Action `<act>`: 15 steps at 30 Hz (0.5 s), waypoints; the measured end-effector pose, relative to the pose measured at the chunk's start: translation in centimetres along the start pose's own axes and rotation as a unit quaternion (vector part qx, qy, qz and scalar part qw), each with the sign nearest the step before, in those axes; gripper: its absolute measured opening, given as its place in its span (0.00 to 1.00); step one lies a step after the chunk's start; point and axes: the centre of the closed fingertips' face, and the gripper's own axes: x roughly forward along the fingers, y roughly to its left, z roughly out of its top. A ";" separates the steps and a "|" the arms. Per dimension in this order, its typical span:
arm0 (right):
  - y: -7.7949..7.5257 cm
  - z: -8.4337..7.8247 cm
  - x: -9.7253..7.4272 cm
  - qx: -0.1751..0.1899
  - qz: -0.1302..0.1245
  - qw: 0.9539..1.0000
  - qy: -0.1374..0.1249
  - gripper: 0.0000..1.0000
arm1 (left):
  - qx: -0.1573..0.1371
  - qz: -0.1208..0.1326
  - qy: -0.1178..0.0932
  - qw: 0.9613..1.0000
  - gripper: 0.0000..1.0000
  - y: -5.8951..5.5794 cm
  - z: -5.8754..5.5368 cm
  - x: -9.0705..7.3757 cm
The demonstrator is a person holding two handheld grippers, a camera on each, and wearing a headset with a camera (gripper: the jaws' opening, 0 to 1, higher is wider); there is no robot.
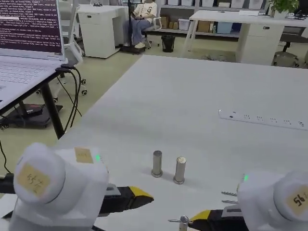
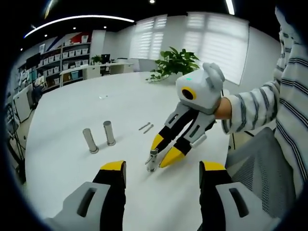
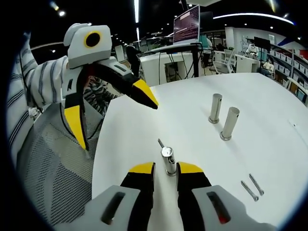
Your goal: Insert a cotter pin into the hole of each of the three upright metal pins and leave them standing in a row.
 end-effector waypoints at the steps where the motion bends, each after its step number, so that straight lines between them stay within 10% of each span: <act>1: 0.0 -0.1 0.1 -0.001 -0.002 1.000 0.003 0.13 | -0.005 0.003 0.000 1.000 0.63 0.0 -0.2 -0.1; 5: -0.2 -0.4 0.5 -0.011 -0.014 1.000 0.010 0.13 | -0.003 0.024 -0.011 1.000 0.81 0.2 -0.9 -0.7; 15: -0.2 -0.5 1.5 -0.007 -0.026 0.999 0.018 0.12 | 0.000 0.039 -0.006 0.999 0.88 -0.7 -1.1 -2.4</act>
